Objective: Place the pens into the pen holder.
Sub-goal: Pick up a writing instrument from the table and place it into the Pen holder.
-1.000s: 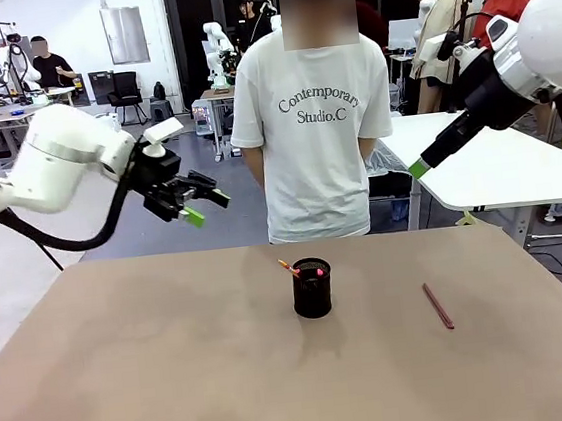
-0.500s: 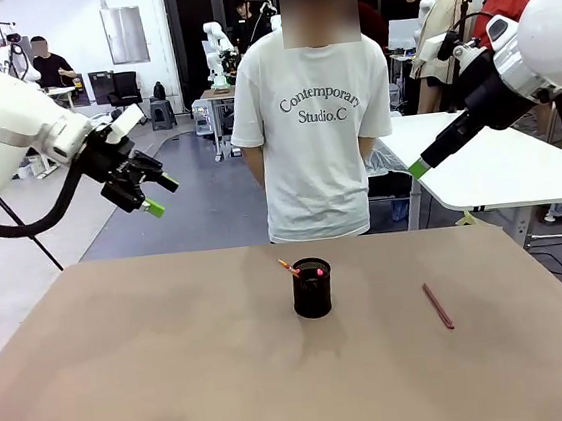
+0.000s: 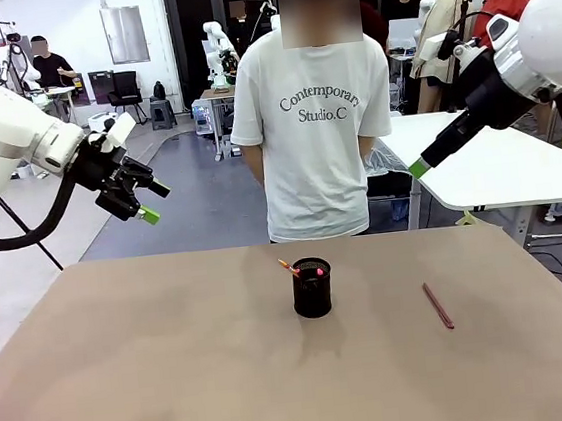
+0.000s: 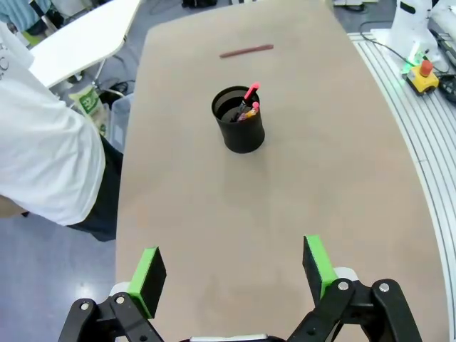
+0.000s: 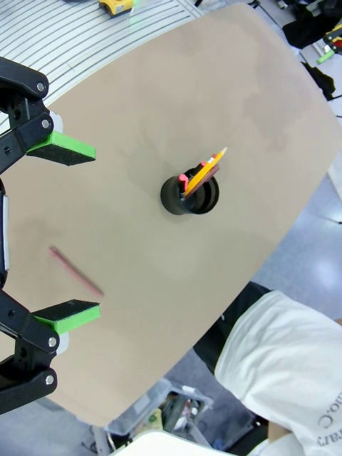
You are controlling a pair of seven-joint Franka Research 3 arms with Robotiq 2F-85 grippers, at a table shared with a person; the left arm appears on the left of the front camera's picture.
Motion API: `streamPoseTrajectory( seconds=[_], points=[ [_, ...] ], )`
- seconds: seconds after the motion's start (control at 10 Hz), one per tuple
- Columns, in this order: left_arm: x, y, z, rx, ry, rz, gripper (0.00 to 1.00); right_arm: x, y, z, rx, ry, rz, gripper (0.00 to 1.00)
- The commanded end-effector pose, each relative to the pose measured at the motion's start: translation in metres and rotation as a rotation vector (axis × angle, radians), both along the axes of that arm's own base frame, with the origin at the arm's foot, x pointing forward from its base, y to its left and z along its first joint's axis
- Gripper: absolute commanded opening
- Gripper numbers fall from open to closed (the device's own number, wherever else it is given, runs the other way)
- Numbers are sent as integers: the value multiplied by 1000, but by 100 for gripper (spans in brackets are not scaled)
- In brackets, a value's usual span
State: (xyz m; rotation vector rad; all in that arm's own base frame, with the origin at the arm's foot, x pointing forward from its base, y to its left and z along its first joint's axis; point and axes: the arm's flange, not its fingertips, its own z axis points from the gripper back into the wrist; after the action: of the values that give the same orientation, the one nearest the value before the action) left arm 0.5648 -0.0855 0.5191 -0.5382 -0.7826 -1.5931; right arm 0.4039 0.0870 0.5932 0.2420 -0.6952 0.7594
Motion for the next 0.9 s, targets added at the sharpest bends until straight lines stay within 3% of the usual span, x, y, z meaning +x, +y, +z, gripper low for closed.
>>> streamPoseTrajectory(
  seconds=[0.0, 0.8],
  points=[
    [3, 1, 5, 1, 3, -9, 100, 0, -1, 0, 10, 1, 6, 100],
    [3, 1, 5, 1, 3, -9, 100, 0, -1, 0, 10, 1, 6, 100]
  ],
)
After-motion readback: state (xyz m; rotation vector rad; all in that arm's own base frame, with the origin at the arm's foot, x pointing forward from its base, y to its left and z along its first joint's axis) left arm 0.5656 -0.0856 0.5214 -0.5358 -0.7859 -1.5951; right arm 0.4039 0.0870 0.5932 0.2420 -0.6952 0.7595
